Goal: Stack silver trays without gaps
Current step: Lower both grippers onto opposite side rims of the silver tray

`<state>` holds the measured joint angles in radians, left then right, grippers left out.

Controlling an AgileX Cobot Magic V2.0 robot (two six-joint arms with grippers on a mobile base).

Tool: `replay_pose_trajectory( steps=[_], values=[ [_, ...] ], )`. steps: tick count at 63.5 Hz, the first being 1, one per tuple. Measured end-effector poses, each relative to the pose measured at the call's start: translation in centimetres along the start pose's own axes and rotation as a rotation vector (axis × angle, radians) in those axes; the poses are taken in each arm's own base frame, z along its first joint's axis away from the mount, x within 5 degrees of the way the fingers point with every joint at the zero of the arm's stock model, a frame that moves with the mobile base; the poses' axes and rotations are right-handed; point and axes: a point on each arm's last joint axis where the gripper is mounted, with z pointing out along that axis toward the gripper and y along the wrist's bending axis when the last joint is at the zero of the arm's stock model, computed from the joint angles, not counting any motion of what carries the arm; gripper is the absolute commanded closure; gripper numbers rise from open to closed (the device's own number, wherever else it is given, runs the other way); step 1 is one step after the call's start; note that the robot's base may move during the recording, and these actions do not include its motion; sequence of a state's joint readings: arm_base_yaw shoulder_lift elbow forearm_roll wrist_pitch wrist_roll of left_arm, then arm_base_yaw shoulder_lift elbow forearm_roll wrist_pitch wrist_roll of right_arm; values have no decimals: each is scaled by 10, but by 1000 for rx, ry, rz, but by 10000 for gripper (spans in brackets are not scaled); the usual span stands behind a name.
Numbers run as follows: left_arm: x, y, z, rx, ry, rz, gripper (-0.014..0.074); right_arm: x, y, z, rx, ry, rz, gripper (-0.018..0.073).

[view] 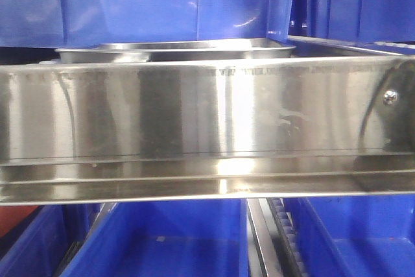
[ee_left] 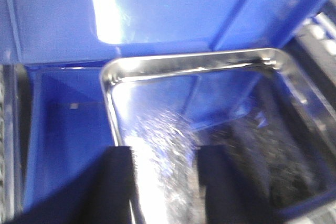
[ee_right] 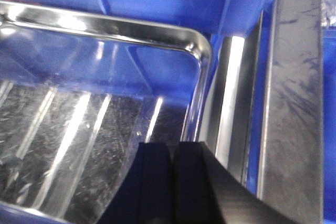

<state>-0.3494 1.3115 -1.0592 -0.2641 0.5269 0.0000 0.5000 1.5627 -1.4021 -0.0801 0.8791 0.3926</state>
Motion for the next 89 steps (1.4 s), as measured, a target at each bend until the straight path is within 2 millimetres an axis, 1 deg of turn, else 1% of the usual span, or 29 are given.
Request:
replay_pose_trajectory(
  steps=[4,12,20,23,24,27,28,29,33,36,38,42,51,69,82,89],
  values=[
    [0,1,4,-5,24,6,330,1,0,4,9,17,-3,627],
    [3,3,13,-15,69,11,330,2,-3,5,36,25,-21,626],
    [5,3,16,-19,87,12,330,1,-5,5,56,18,-36,626],
    [5,3,16,-20,86,12,330,1,-5,5,59,16,-39,613],
    [5,3,16,-20,83,13,330,1,-5,5,60,13,-40,599],
    [4,3,16,-20,71,2,330,-1,-4,5,52,-4,-41,498],
    [3,3,16,-20,68,2,330,-1,-4,5,50,-9,-41,484],
    [3,3,16,-20,66,-3,330,-2,-4,5,48,-14,-41,438],
    [1,3,18,-19,56,-9,330,-3,-3,5,39,-29,-40,301],
    [1,4,20,-22,59,-13,330,-4,-3,5,36,-36,-40,243],
    [0,5,21,-23,58,-17,330,-4,-3,5,35,-35,-31,228],
    [0,9,25,-34,70,-30,330,-4,-2,5,33,-35,-17,239],
    [2,18,34,-57,104,-50,330,-3,-2,9,38,-21,-3,306],
    [8,21,45,-63,155,-63,330,4,-2,36,72,83,4,302],
    [8,21,47,-62,157,-66,332,5,-2,41,68,92,9,302],
    [9,22,50,-63,162,-69,350,4,0,44,55,82,18,302]
  ],
)
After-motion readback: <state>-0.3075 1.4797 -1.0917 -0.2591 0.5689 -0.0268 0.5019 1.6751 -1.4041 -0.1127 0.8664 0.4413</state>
